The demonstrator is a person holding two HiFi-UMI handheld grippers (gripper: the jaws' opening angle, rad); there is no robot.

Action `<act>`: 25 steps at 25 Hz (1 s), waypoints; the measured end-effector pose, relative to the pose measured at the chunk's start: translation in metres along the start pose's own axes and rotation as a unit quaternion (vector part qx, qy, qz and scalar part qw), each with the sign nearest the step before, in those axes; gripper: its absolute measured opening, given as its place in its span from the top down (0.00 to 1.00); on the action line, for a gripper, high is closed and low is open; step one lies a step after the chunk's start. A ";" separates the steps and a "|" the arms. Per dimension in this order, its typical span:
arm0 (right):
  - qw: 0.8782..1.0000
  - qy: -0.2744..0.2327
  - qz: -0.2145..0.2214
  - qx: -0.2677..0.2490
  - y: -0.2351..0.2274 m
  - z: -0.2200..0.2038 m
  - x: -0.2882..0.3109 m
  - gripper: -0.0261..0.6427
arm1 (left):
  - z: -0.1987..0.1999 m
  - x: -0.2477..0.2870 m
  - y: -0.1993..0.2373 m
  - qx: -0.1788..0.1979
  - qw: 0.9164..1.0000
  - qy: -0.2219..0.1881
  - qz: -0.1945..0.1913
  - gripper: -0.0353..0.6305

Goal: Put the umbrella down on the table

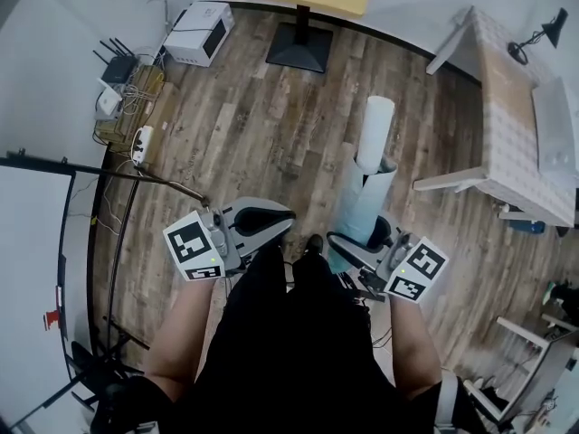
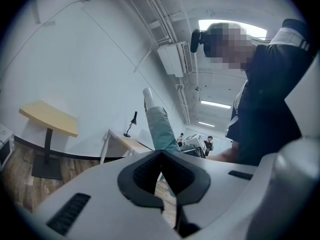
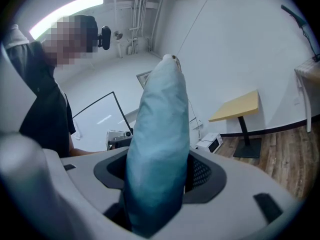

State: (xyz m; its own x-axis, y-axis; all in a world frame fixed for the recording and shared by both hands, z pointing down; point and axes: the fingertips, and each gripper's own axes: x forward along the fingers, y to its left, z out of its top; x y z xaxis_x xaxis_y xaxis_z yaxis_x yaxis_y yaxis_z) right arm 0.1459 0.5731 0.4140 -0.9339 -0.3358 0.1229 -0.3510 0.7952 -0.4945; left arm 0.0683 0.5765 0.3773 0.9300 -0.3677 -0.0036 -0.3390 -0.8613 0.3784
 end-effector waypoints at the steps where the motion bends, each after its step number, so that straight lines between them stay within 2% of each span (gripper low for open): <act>1: 1.000 -0.003 -0.001 0.001 0.001 0.002 0.001 0.52 | 0.000 -0.002 -0.001 -0.001 1.000 -0.001 0.001 0.93; 5: 1.000 -0.011 -0.010 -0.011 -0.001 0.015 -0.001 0.52 | 0.011 -0.004 -0.003 -0.005 1.000 -0.015 0.008 0.93; 13: 0.999 -0.022 -0.028 -0.031 -0.016 0.034 -0.021 0.52 | 0.034 0.005 -0.011 0.034 0.999 -0.024 0.010 0.93; 25: 0.998 -0.044 -0.026 -0.042 -0.039 0.043 -0.075 0.52 | 0.032 0.074 -0.028 0.056 0.998 -0.009 -0.008 0.93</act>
State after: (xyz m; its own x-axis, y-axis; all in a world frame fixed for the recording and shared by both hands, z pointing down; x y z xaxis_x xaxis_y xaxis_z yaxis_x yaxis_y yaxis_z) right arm 0.2323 0.5459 0.3868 -0.9056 -0.4185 0.0683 -0.4072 0.8134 -0.4153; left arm 0.1425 0.5619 0.3368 0.9330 -0.3591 -0.0255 -0.3392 -0.9005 0.2723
